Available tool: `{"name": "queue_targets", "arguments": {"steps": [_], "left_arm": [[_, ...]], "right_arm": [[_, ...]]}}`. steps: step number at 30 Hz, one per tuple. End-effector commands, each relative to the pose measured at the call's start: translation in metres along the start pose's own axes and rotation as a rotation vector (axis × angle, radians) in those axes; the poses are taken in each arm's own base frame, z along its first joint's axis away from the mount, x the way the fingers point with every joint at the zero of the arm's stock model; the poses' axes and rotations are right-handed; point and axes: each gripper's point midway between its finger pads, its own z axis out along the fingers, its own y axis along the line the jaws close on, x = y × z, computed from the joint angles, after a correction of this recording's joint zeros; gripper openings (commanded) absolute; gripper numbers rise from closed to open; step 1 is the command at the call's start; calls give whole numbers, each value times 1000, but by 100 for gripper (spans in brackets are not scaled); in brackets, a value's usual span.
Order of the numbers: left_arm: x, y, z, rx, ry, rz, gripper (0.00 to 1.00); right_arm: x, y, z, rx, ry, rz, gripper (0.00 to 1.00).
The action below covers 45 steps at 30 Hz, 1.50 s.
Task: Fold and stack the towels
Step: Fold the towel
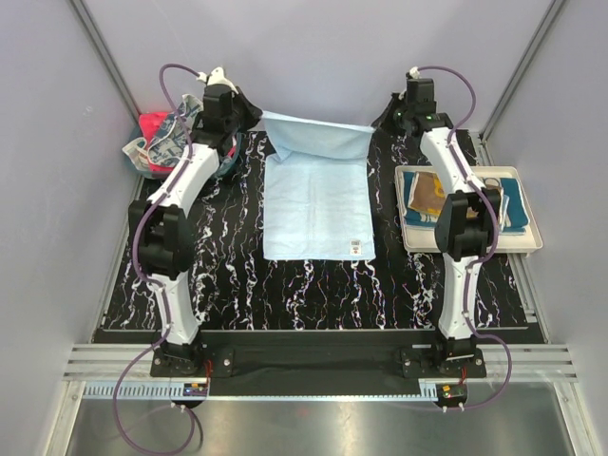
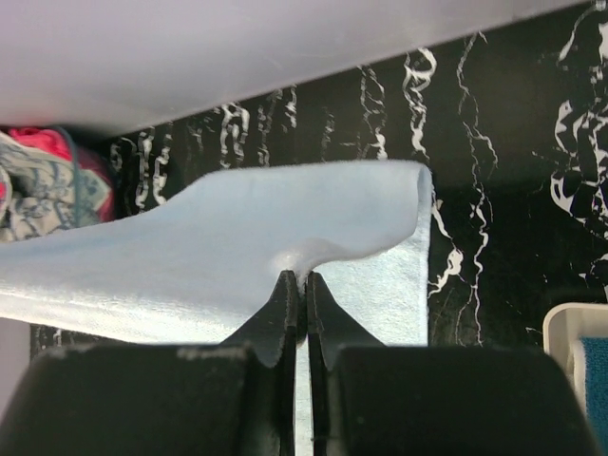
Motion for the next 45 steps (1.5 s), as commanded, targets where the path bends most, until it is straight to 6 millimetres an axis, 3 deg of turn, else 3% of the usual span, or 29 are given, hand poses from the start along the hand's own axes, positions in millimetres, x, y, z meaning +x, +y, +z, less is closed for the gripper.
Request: {"name": "queue_targets", "arguments": {"steps": [1,10,29,37,45], "left_arm": [[-74,-39,-40,90,-193,30,0],[-79,-46,-56,107,-198,54,0],[-66,-41,-79,106,-178,48,0],[-57,-37,-89,112,-178,31,0],[-53,-36,-104,113,-181,27,0]], "right_arm": [[-62,39,-62,-66,-164,-38,0],[-63,46,-82,-80,-178,-34,0],[-48,47,-107,-90,-172,-20,0],[-29,42,-112,-92,-150,-7,0],[-22,43,-121,-93,-146,-10,0]]}}
